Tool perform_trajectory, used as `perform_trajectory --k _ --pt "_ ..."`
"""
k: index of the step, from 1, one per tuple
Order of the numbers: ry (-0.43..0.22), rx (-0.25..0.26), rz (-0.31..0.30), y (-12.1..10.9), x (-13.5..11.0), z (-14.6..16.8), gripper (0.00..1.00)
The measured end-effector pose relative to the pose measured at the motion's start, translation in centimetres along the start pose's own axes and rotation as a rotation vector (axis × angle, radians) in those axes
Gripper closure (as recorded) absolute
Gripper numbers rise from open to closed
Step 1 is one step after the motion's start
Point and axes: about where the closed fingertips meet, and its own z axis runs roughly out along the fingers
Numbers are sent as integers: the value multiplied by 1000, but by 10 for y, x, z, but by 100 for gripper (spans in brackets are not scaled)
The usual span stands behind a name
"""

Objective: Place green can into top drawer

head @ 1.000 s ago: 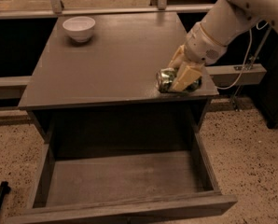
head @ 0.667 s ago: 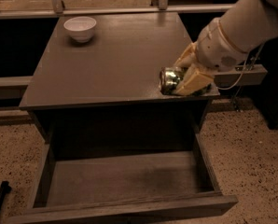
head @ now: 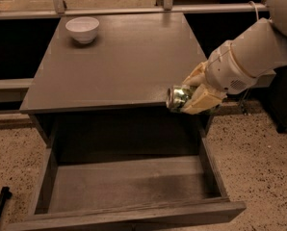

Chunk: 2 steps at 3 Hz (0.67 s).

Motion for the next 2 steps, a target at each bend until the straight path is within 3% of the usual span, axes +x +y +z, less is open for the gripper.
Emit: perform_trajectory --k 1,2 --pt "-115 -16 19 23 2 59 100" --pt "-163 -39 17 59 17 133 100"
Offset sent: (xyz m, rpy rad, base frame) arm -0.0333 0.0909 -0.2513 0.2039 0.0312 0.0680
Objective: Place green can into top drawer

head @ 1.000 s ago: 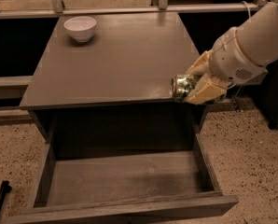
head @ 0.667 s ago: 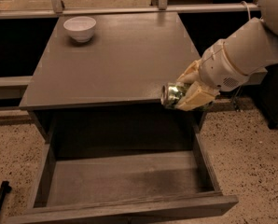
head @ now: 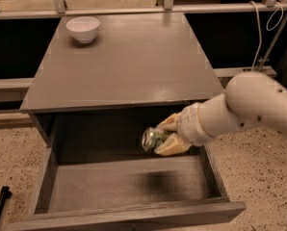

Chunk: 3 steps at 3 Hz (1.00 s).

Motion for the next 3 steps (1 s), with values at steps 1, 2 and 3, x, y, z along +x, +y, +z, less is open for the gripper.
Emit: perform_trajectory --k 1,2,3 --pt "11 -30 9 27 31 52 81" --pt "45 -58 14 43 61 83 57" --pt "52 -99 27 57 83 102 26"
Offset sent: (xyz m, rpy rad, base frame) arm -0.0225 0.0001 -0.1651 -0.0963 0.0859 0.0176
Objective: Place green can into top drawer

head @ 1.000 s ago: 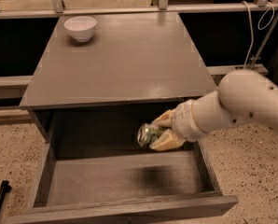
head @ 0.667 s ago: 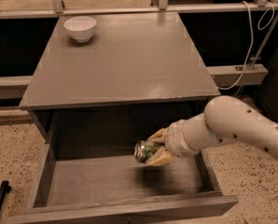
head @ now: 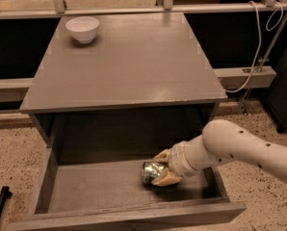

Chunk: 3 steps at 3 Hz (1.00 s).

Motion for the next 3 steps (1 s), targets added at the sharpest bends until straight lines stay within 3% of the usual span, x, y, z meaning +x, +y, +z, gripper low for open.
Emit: perform_trajectory --k 1,2,3 --pt "-31 9 27 -6 -2 -8 3" --pt "-127 127 21 -30 -19 -75 0" --pt "-169 234 28 -40 -13 -129 0"
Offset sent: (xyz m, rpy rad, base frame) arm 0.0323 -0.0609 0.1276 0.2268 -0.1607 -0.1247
